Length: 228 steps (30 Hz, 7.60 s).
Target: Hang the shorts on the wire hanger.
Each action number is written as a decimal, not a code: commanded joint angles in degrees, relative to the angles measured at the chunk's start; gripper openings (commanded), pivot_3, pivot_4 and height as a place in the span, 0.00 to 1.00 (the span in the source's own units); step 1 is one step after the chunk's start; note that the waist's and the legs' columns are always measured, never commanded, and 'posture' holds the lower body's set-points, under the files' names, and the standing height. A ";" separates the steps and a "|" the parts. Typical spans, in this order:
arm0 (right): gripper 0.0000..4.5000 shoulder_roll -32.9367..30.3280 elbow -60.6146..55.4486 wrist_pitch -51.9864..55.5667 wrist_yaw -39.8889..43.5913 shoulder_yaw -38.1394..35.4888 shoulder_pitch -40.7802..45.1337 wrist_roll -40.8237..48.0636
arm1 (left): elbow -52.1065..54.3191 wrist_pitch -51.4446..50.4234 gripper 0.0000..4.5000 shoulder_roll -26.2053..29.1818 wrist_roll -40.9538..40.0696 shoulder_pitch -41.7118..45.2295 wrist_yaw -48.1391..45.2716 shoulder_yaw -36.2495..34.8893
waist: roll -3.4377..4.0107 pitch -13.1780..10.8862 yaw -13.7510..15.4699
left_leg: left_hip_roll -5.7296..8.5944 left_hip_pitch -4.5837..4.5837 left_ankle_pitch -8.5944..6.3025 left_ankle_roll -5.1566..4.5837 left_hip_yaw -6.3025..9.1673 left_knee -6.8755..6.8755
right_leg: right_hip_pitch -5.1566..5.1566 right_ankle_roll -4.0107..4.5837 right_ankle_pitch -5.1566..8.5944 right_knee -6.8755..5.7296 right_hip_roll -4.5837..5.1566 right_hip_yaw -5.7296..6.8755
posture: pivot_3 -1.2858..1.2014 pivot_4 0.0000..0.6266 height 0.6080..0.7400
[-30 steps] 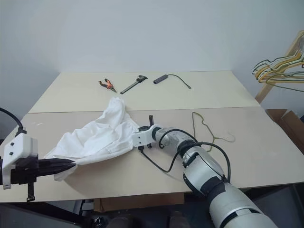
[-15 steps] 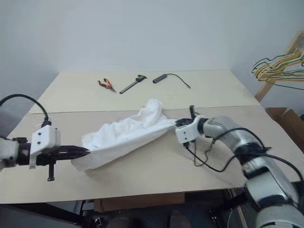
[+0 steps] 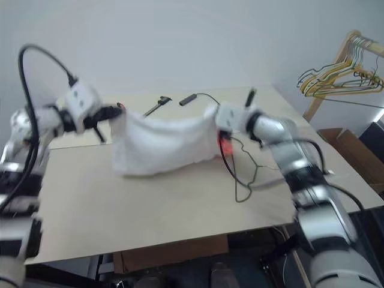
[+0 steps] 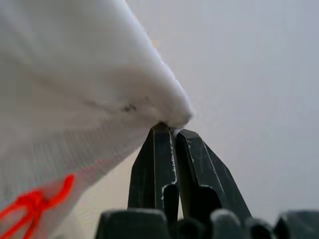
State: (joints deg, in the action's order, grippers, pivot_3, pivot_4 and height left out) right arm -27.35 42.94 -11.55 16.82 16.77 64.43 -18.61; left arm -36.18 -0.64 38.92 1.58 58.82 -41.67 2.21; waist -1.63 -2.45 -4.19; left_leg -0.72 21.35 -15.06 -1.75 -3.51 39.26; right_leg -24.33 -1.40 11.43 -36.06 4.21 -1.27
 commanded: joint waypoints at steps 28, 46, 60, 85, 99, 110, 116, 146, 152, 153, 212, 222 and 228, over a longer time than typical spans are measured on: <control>0.00 -6.52 23.45 -46.48 -17.13 14.70 -7.45 -20.96 | 39.64 6.86 0.00 11.33 -12.25 -40.65 -0.76 -4.76 | 0.20 0.14 -4.02 | -0.05 0.32 -0.36 -0.22 -0.32 -0.41 | -0.44 -0.38 -0.01 0.05 0.15 -0.56 | 0.53 0.00 1.00; 0.00 -15.33 8.56 -49.18 -13.84 17.85 -19.57 -27.73 | 74.35 -12.54 0.00 28.93 -21.45 -78.58 -28.06 -23.00 | 0.17 0.12 -1.33 | -0.07 -1.19 -0.59 -0.42 -0.50 -0.40 | 0.99 -0.42 0.37 0.26 0.21 -0.59 | 0.52 0.00 1.00; 0.00 -19.75 -6.44 -47.21 -3.98 13.75 -30.43 -20.17 | 80.51 -8.56 0.00 19.41 -13.25 -96.04 -27.68 -22.08 | 0.12 0.14 -1.18 | -0.07 -1.52 -0.62 -0.46 -0.68 -0.40 | 1.21 -0.18 0.72 0.25 0.20 -0.79 | 0.52 0.00 1.00; 1.00 -33.50 -55.49 28.43 20.49 -10.80 -61.69 37.07 | 62.39 -20.46 0.99 10.10 -42.33 -64.74 -19.65 -25.18 | -0.37 -0.15 3.46 | -0.30 -1.82 -0.89 -0.71 -1.26 -0.31 | 1.19 -0.67 1.15 0.13 0.22 -1.07 | 0.51 0.04 1.00; 0.72 -13.94 -53.30 82.55 1.95 -8.34 -46.07 33.80 | 66.23 -36.10 1.00 5.60 -46.10 -44.46 -7.80 -9.52 | -0.72 0.53 1.53 | -0.11 -0.70 -1.02 -0.62 -1.31 -0.28 | 0.25 -0.57 0.59 0.26 0.04 -1.16 | 0.50 0.00 1.00; 0.02 -20.68 -53.72 76.20 2.96 -7.86 -46.28 27.42 | 63.77 -35.87 1.00 2.52 -44.26 -41.17 -6.18 -6.66 | -0.85 0.61 1.77 | -0.06 -0.54 -0.97 -0.72 -1.33 -0.06 | 0.25 -0.79 0.52 0.37 0.15 -1.17 | 0.50 0.02 1.00; 0.02 -27.45 -51.01 45.36 0.38 -6.12 -48.07 14.29 | 59.62 -35.02 1.00 0.25 -41.77 -36.79 -6.44 -5.01 | -0.72 0.55 0.84 | 0.01 -0.45 -0.97 -0.72 -1.33 -0.07 | 0.12 -0.80 0.52 0.37 0.04 -1.16 | 0.49 0.02 1.00; 0.00 -31.76 -21.51 -34.22 -34.39 2.62 -22.16 -37.52 | 38.97 -44.42 0.80 0.59 -29.56 -14.64 -22.15 11.85 | -0.67 0.53 -3.44 | -0.02 -0.36 -0.99 -0.79 -1.33 -0.05 | 0.07 -0.82 0.48 0.40 0.18 -1.37 | 0.47 0.00 1.00; 0.00 -31.48 -20.56 -32.88 -34.96 2.36 -21.22 -38.74 | 39.42 -44.45 0.36 0.88 -28.98 -15.49 -23.73 11.37 | -0.67 0.53 -4.48 | -0.02 -0.38 -0.99 -0.79 -1.33 -0.05 | 0.08 -0.82 0.47 0.36 0.19 -1.39 | 0.47 0.00 1.00; 0.00 -31.44 -20.47 -32.62 -35.04 2.38 -21.18 -38.90 | 39.47 -44.49 0.27 0.88 -28.91 -15.51 -23.80 11.29 | -0.67 0.53 -4.58 | -0.02 -0.39 -0.99 -0.79 -1.32 -0.05 | 0.09 -0.82 0.47 0.36 0.18 -1.39 | 0.47 0.00 1.00; 0.00 -23.27 -35.65 32.24 64.34 5.49 -12.15 24.53 | 49.25 -27.22 0.00 5.65 -19.25 -26.02 -25.04 9.62 | -0.51 0.56 0.40 | -0.09 0.63 -1.18 -1.02 -1.34 0.94 | -0.69 -0.88 0.23 -0.03 0.18 -1.14 | 0.49 0.00 1.00; 0.00 -28.16 -42.50 37.53 67.06 -0.59 -20.97 28.81 | 40.47 -20.29 0.57 8.10 -20.13 -25.05 -31.47 5.08 | -0.51 0.56 0.41 | -0.09 0.63 -1.18 -1.02 -1.34 0.95 | -0.69 -0.88 0.23 -0.03 0.17 -1.12 | 0.49 0.00 1.00; 0.00 -32.68 -46.03 50.34 61.99 -9.18 -33.75 34.31 | 38.58 -22.81 0.99 9.76 -24.94 -26.43 -30.70 -2.74 | -0.51 0.56 0.90 | -0.10 0.65 -1.20 -1.06 -1.33 1.00 | -0.67 -0.89 0.23 -0.02 0.21 -1.10 | 0.50 0.00 1.00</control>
State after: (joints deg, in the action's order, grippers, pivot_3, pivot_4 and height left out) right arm -59.12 -1.22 34.39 80.77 11.90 31.33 13.13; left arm 1.55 -22.56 48.35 -20.91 32.17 -73.07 2.42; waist -2.15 -1.89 -3.29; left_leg -0.83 22.00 -16.26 -2.81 -4.84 40.27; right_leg -24.98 -2.30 11.66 -36.07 4.41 -2.37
